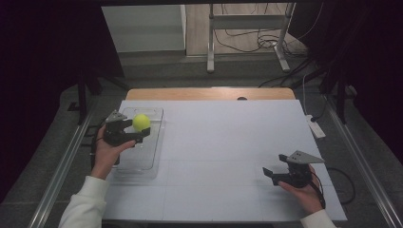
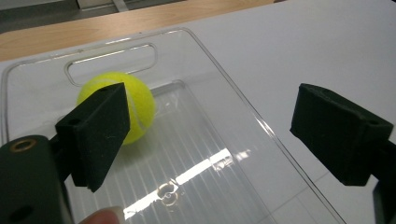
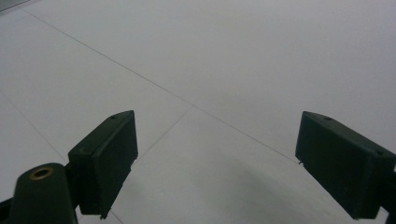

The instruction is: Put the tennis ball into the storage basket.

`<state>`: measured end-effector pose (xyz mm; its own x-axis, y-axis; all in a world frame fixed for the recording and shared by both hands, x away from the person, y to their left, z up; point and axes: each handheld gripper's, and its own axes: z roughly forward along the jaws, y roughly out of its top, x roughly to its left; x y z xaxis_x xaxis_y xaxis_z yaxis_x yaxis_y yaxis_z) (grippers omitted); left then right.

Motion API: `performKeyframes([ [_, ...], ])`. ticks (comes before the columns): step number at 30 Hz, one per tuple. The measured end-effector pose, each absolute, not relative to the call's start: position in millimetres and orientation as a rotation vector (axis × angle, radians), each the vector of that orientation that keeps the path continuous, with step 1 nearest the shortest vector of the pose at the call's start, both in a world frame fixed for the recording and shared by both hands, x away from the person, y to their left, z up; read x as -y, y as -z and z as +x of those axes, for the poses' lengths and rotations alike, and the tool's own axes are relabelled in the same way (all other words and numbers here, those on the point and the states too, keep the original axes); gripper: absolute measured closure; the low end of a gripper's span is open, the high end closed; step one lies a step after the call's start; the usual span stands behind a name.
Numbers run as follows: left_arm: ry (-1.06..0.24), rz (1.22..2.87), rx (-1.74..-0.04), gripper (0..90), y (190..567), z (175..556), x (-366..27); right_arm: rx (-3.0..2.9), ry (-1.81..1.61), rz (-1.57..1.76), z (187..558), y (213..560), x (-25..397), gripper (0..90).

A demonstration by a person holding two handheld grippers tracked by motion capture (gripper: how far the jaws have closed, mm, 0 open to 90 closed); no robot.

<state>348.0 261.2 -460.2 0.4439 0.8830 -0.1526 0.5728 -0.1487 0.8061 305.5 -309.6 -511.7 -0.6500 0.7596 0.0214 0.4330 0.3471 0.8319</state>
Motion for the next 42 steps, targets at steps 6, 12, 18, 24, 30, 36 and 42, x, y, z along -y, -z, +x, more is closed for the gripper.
performKeyframes([
  [6, -0.442, 1.854, -1.191, 12.7, 462.2, 334.1, -253.3, -2.244, -1.216, 1.045, 304.9, 510.5, 308.5, 13.6],
  [12, -0.43, 1.854, -1.142, 12.5, 462.6, 317.5, -242.4, -2.24, -1.218, 1.046, 304.0, 509.4, 308.7, 13.6],
  [18, -0.407, 1.846, -1.106, 12.3, 466.8, 300.0, -232.9, -2.234, -1.235, 1.042, 302.7, 507.8, 308.7, 13.6],
  [24, -0.385, 1.843, -1.084, 12.2, 472.9, 285.3, -226.6, -2.236, -1.246, 1.03, 301.8, 506.4, 308.2, 13.6],
  [30, -0.388, 1.84, -1.062, 12.2, 477.7, 270.9, -220.0, -2.237, -1.25, 1.019, 301.2, 505.4, 308.0, 13.7],
  [36, -0.409, 1.872, -1.043, 12.2, 486.3, 262.0, -213.6, -2.236, -1.265, 0.998, 299.6, 503.5, 307.3, 13.7],
  [42, -0.422, 1.899, -1.034, 12.0, 491.1, 259.6, -209.9, -2.228, -1.294, 0.979, 297.5, 500.8, 306.5, 13.7],
])
